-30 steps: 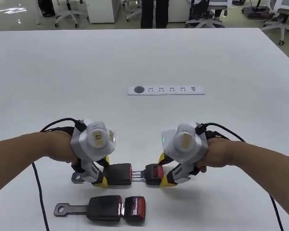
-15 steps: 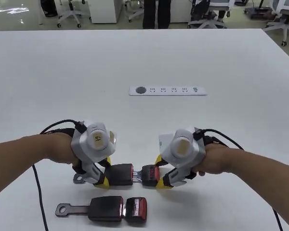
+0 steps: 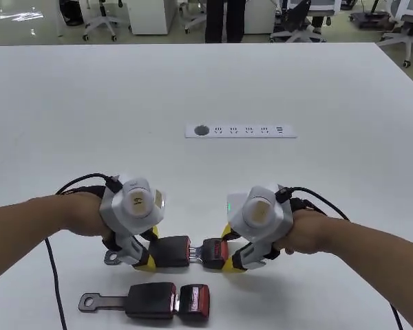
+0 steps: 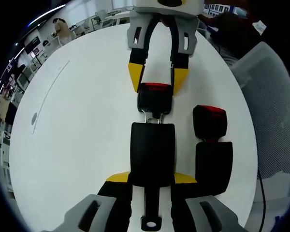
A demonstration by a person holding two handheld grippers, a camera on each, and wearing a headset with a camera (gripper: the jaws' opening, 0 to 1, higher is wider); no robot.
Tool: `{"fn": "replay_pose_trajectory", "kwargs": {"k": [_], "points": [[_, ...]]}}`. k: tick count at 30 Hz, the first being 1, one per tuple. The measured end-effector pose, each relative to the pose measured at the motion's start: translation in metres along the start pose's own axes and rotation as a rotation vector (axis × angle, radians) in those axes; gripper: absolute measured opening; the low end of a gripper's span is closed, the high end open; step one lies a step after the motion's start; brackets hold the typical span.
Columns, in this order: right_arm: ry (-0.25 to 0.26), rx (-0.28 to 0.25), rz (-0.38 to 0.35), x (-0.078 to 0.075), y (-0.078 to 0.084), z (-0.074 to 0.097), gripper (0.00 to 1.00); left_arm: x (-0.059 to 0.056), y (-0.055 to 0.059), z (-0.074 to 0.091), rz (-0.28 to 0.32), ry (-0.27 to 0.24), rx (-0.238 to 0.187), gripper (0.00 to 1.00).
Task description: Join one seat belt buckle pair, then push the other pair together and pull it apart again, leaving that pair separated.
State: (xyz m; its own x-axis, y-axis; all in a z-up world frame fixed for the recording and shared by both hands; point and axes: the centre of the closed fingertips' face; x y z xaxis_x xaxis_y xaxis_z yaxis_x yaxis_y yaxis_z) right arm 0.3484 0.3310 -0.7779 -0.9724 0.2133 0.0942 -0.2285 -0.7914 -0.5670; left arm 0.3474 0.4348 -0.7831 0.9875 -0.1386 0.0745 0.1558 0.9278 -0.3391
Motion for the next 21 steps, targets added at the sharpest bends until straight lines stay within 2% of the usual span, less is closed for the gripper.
{"fn": "replay_pose_trajectory", "kwargs": {"k": [9, 21], "points": [[0.005, 0.006, -0.032, 0.002, -0.003, 0.002, 0.26, 0.001, 0.001, -0.001, -0.004, -0.001, -0.008, 0.31], [0.008, 0.011, -0.027, 0.004, -0.012, -0.004, 0.25, 0.0, 0.0, -0.001, -0.003, -0.003, -0.013, 0.31]]}}
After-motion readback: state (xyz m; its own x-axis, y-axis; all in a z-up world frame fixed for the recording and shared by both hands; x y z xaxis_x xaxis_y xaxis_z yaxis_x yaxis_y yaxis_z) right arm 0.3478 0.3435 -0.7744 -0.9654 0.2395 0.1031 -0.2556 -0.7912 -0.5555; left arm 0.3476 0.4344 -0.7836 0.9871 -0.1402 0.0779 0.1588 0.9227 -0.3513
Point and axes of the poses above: the centre of the closed fingertips' face, and the gripper's own axes: z roughly backward along the fingers, x roughly to its left, y roughly out of its underside, and after that the axes turned 15 degrees about -z, right-handed
